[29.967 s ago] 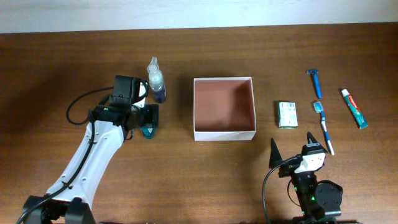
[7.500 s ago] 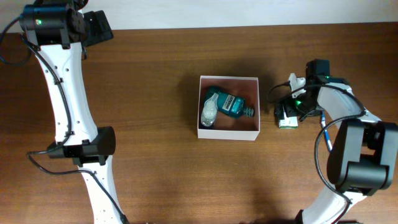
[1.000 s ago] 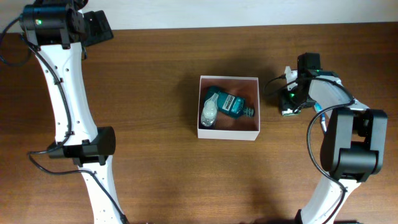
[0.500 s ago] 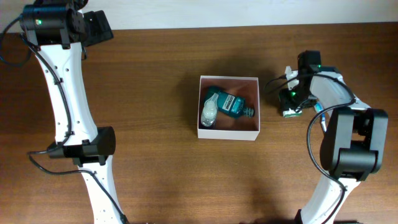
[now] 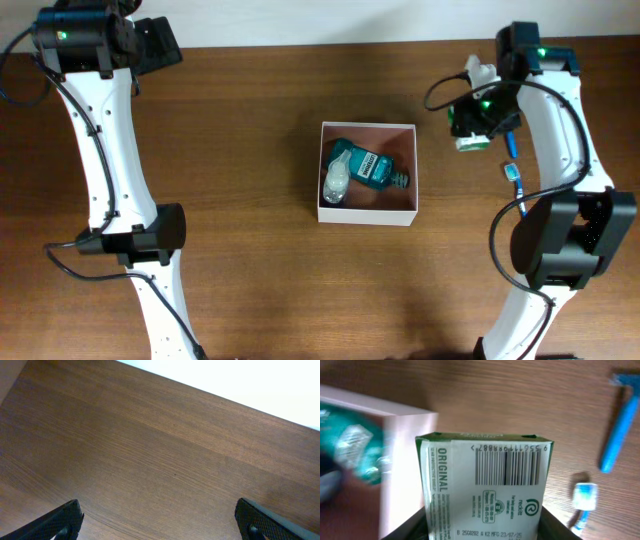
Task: Pack container
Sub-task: 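Lift the soap box with the right gripper and carry it toward the box, then lower the soap box into the box beside the Listerine and release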
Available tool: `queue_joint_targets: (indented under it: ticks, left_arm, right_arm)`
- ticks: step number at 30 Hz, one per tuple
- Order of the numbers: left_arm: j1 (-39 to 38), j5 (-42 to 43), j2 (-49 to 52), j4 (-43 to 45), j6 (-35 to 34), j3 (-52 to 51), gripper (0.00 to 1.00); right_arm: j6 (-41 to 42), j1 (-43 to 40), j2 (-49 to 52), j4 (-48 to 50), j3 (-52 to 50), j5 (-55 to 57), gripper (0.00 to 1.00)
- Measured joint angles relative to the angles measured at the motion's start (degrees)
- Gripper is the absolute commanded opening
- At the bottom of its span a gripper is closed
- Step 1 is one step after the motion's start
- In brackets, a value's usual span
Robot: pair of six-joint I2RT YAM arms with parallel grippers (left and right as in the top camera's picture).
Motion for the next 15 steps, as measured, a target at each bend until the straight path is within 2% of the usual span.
queue_joint_targets:
  ticks: [7,15]
  left_arm:
    - [0.0,-0.02,0.0,0.0,-0.02,0.0,0.99]
    - [0.0,0.0,0.0,0.0,-0.02,0.0,0.99]
  right_arm:
    - [2.45,7.19,0.0,-7.32,6.91,-3.5,0.51]
    - [6.16,11.69,0.0,-11.37,7.13,-4.26,0.5]
